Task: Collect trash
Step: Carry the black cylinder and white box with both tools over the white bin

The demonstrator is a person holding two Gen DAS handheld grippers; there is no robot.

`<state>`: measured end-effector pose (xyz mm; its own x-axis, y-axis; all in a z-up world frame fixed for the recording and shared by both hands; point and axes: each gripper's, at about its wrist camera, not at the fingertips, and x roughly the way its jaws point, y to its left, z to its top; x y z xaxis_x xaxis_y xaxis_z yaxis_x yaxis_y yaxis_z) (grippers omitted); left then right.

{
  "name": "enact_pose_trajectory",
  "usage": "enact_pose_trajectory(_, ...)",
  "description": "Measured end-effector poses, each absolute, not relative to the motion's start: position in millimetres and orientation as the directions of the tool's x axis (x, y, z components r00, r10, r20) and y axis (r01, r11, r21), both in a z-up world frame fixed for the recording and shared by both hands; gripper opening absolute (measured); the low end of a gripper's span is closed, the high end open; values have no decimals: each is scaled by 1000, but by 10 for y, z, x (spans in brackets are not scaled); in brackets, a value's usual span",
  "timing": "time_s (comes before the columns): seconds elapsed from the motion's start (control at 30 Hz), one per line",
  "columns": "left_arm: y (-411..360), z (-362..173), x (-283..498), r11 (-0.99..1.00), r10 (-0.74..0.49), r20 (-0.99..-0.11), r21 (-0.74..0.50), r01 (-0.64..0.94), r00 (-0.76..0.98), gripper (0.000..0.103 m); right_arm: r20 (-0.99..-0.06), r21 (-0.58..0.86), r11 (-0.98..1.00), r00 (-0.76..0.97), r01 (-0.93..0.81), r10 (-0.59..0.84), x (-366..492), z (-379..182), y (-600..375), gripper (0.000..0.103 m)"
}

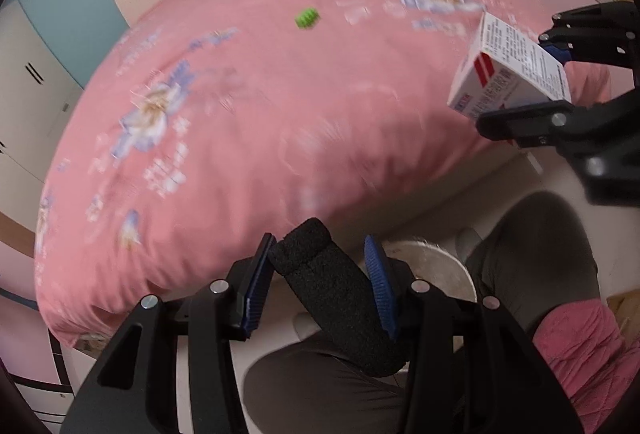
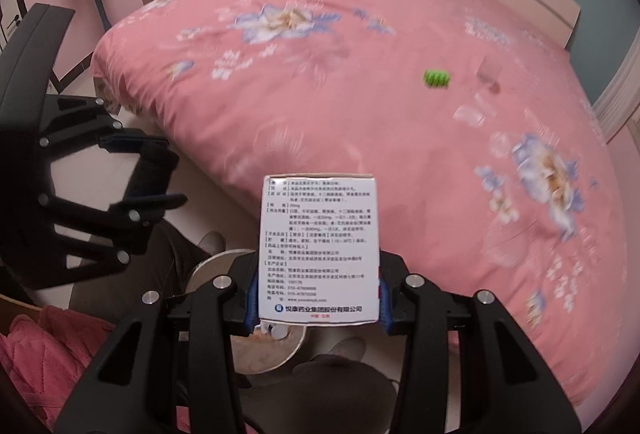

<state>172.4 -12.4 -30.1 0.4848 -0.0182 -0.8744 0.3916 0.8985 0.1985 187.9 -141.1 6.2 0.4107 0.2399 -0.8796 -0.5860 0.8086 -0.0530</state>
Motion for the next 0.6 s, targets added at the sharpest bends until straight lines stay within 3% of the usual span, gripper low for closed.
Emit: enact_pose_trajectory(0.6,-231,-1443,1734,903,-22,-968,88,420,251,48,-955,60,805,201,-590,218,1732,-1070,-1382,44)
